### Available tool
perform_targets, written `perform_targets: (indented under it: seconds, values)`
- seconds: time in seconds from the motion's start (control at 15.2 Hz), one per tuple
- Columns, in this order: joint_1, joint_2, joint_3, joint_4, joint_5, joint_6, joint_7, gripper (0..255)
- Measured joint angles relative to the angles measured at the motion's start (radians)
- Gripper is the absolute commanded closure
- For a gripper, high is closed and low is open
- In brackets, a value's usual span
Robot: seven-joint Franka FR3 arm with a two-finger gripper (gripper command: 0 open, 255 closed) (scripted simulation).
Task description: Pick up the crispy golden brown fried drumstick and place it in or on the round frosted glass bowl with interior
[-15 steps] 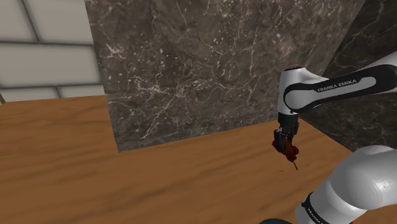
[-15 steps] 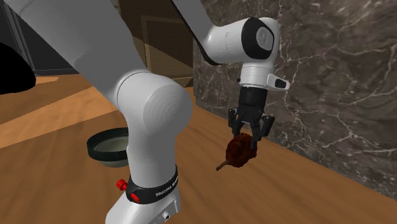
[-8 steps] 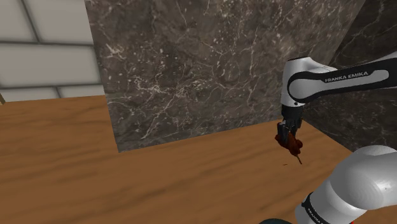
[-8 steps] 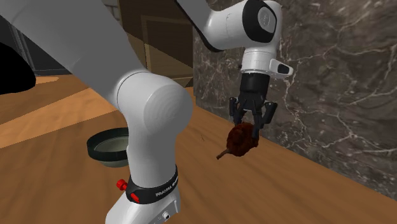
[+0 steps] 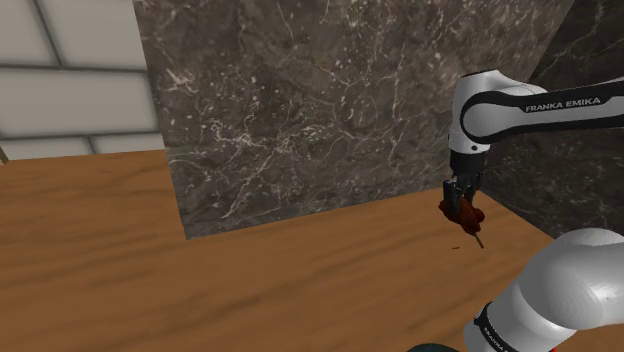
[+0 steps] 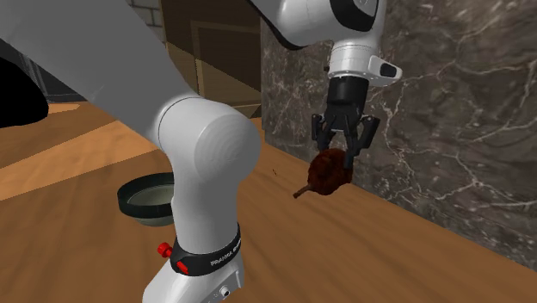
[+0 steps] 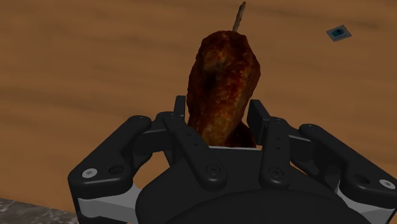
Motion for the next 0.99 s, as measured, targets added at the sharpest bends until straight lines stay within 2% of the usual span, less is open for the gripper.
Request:
perform_targets:
  seconds: [0.26,0.53,0.99]
  values:
    - [0.003,-0.013,0.009,0.044,0.01,-0.058,-0.006,255]
    - [0.03,-0.118,0.066,0.001,0.059,-0.128,0.04,255]
    - [0.123,-0.35,0.222,-0.1,0.226,-0.276,0.179,255]
